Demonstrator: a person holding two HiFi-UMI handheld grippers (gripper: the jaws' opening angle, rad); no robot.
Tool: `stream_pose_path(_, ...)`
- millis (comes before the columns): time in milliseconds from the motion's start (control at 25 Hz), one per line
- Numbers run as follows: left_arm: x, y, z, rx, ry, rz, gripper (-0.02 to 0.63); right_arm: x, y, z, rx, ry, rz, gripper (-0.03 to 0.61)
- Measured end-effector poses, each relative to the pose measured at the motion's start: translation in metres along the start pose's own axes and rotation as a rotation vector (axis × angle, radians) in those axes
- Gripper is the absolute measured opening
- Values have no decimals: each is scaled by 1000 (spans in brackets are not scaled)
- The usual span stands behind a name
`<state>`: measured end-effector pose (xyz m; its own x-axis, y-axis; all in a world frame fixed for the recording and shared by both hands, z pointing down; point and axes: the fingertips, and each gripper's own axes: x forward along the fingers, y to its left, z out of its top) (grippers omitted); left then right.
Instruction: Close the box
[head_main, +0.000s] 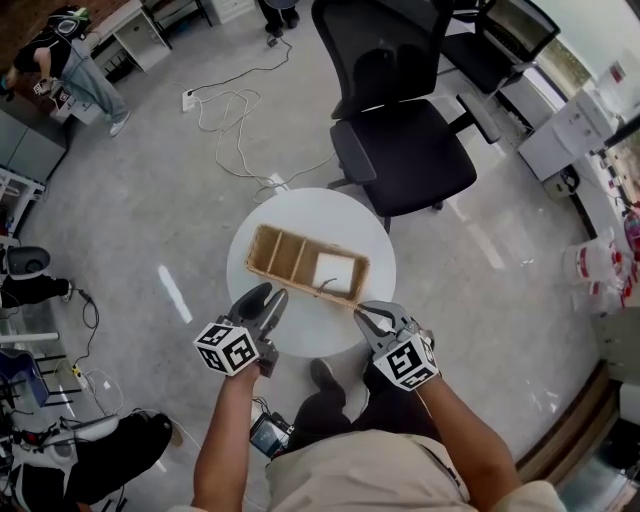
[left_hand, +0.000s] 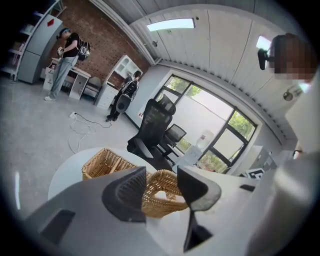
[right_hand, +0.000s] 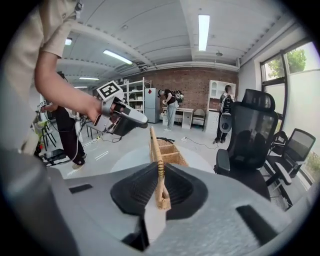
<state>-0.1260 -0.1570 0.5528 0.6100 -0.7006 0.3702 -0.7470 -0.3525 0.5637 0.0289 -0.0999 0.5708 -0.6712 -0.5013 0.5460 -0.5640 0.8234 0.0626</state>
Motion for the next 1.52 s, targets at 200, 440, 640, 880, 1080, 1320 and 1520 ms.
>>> stream_pose_path(200,-2,1,9,10,-26,-1,186,11,-25,-2,124,-23,-27,34)
stream_pose_path(440,-7,-10,23,31,-62,-30,172,22,-52,-9,249,-11,-52,41)
stream_pose_path(640,-14,-25,37,63,-90,-56,150,31,-71,-18,308,17,-58,48)
stream_pose_path(880,-25,-44,50,122,-96,-73,138,40,-87,-32,333,68,-64,55)
stream_pose_path(1080,-38,-54,67,142,-122,-57,135,52,-104,-45,380,112,-56,58)
stream_pose_path(1320,-50,-64,80,177,-155,-21,126,67,-117,-64,431,158,-25,61)
stream_pose_path(1520,-60,-77,97,203,-180,-9,121,76,-125,-70,440,206,-5,63)
